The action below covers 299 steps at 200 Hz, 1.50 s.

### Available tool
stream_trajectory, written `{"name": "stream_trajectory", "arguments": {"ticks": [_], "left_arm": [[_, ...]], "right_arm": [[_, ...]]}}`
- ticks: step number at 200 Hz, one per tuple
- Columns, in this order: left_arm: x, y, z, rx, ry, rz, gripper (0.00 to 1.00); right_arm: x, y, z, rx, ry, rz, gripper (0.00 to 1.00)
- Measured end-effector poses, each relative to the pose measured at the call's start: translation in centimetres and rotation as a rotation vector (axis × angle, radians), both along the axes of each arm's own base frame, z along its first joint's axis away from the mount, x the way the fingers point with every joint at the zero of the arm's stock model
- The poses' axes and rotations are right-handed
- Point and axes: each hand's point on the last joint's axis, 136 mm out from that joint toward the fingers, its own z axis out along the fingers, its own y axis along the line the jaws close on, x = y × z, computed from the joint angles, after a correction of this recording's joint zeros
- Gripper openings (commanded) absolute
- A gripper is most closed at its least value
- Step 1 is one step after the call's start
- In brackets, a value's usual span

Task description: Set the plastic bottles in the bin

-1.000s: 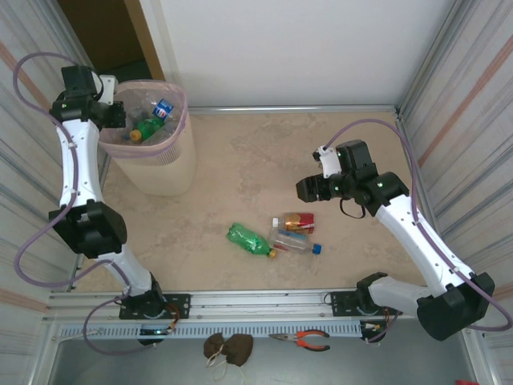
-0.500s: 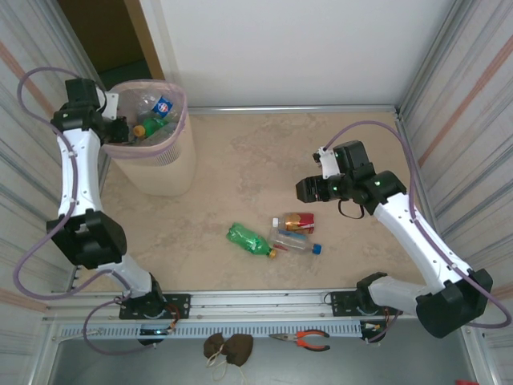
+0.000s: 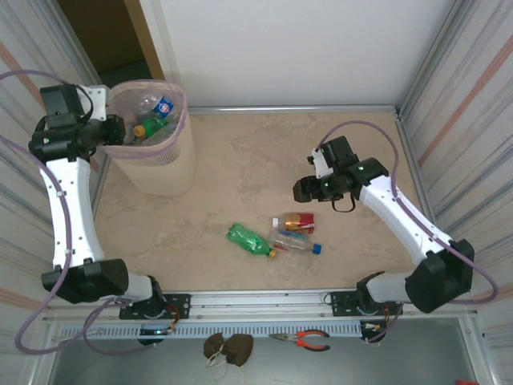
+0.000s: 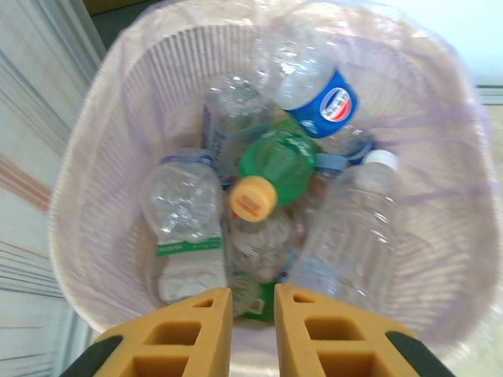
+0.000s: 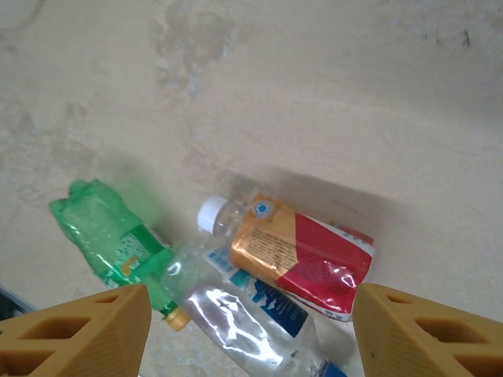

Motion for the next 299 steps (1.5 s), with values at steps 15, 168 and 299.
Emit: {"name": "stream_trajectory", "arguments": {"ticks": [15,168,299], "left_arm": [[-1.0,-1.2,-0.1,-0.037,-0.007,-0.025,0.23],[-7.5,-10.2,-6.8,-0.237,0.05,-0.195,0.29],[-9.0,-10.0,-6.4,-0.247,0.014,-0.169,0.32]], "right_arm": [[-0.5,0.3,-1.2,-0.027,0.042,0.025,0.67],[-6.5,16.5,-6.6,-0.234,-0.046,0.789,0.73],[-6.7,20.2,-14.9,-0.408,0.124,0.842,0.61]]}}
